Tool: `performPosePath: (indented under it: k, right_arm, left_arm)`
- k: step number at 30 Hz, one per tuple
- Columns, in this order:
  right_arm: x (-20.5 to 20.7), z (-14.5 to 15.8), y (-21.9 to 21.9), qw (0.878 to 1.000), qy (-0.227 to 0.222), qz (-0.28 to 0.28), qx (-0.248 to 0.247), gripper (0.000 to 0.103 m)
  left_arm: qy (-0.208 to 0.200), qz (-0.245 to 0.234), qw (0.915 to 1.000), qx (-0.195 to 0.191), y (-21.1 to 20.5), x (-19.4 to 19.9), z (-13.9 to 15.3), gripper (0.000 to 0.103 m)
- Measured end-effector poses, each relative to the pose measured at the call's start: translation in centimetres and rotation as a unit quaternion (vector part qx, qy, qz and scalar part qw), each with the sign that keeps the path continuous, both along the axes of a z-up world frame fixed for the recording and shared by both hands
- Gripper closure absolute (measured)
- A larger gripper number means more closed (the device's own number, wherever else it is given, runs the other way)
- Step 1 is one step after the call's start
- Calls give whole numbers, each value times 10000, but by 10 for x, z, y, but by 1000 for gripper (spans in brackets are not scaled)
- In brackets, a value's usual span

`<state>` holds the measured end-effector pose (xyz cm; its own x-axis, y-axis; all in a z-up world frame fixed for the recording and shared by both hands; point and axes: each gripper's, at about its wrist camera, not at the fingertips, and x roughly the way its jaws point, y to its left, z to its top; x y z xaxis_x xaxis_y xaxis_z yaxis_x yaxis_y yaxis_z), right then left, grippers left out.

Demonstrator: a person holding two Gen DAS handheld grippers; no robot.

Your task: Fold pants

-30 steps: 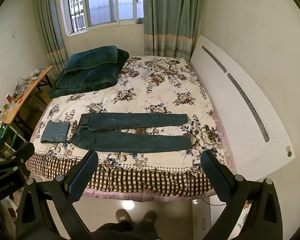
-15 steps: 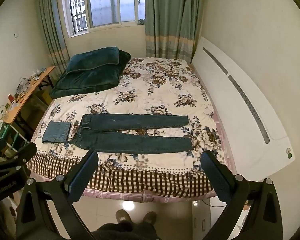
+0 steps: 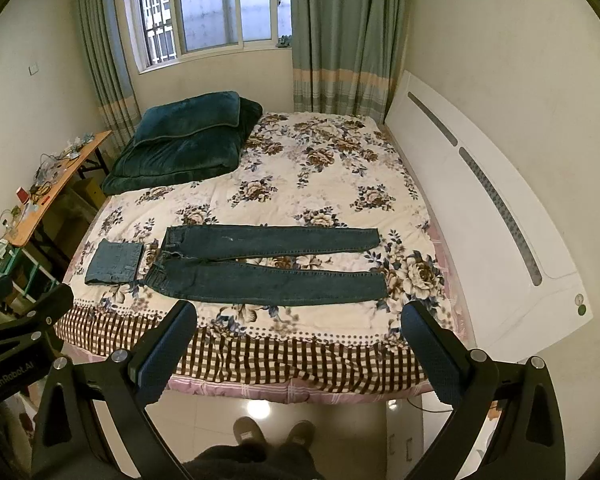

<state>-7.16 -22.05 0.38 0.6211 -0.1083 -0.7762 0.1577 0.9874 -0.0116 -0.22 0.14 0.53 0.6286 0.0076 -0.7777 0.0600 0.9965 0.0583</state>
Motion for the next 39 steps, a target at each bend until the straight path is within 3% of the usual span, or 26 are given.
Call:
performPosePath:
  k: [39]
  right_arm:
    - [12,10,4,10000,-57,7,13,0]
  left_arm:
    - [-51,23,10000,23,3,11,4,0]
